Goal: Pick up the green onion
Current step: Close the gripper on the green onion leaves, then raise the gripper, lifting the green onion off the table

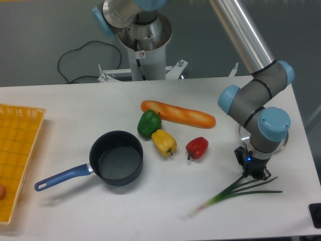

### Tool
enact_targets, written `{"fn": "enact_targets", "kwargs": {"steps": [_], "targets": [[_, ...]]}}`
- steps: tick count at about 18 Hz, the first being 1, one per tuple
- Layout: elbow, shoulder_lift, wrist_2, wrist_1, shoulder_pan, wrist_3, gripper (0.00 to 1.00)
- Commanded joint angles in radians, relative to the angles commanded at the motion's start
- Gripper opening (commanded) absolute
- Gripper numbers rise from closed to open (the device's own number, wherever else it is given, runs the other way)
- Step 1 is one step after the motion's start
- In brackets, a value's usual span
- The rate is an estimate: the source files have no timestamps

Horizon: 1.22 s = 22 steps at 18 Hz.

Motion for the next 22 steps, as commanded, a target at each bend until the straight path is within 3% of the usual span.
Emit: {"fn": "enact_targets", "kwargs": {"steps": [4, 8, 16, 22], "targets": [[-0.005, 0.023, 0.002, -0.003, -0.002, -0.002, 0.09], [-0.043, 0.089, 0.003, -0.014, 0.003, 0.000, 0.09], [-0.055, 0.181, 0.095, -0.133, 0.006, 0.000, 0.12], [-0.054, 0.256, 0.101, -0.221, 0.020, 0.000, 0.11]]}}
